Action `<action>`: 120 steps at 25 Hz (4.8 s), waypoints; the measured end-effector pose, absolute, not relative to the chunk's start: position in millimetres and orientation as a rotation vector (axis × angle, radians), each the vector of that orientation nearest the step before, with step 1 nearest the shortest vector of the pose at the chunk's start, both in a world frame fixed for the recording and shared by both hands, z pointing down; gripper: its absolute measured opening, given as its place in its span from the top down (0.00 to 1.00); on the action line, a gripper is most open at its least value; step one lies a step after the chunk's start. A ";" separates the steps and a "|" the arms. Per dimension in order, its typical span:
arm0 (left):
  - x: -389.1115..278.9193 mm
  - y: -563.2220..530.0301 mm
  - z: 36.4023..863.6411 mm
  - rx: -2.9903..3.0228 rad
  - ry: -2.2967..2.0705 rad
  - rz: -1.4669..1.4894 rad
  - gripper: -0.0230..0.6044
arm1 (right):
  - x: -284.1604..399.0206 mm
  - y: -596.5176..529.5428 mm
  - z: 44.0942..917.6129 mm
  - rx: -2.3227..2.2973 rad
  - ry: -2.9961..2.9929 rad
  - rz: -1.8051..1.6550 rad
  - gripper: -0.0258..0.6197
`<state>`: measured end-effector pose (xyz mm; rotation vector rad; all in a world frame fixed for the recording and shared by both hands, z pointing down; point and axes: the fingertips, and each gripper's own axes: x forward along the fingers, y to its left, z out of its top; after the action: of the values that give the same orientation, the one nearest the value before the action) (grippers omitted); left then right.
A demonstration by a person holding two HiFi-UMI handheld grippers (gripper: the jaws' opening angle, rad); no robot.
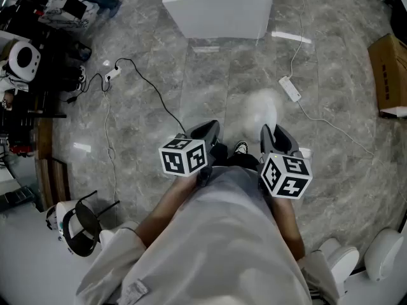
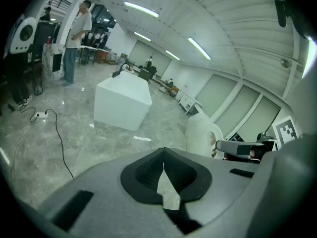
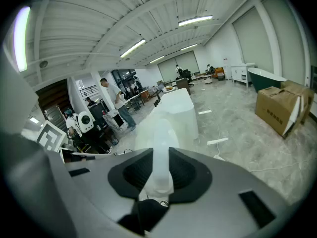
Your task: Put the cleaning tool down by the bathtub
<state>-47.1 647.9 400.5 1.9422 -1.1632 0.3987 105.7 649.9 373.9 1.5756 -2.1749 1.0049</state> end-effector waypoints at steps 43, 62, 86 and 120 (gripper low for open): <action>-83.5 538.6 383.7 1.917 -1.258 0.429 0.95 | 119.6 540.7 396.7 1.516 -2.078 1.006 0.84; -156.6 400.6 359.3 2.022 -1.148 0.376 0.95 | 39.3 405.3 367.6 1.612 -2.041 0.954 0.84; -227.3 298.8 356.9 2.057 -1.108 0.287 0.95 | -34.8 282.6 352.1 1.647 -2.063 0.834 0.84; -118.2 -63.3 344.9 2.096 -1.141 0.370 0.95 | 104.9 -60.5 380.6 1.761 -2.073 0.974 0.84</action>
<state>-118.2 -63.3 344.9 2.0960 -1.1413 0.3698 104.9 -60.5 380.6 1.7610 -2.0734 0.9742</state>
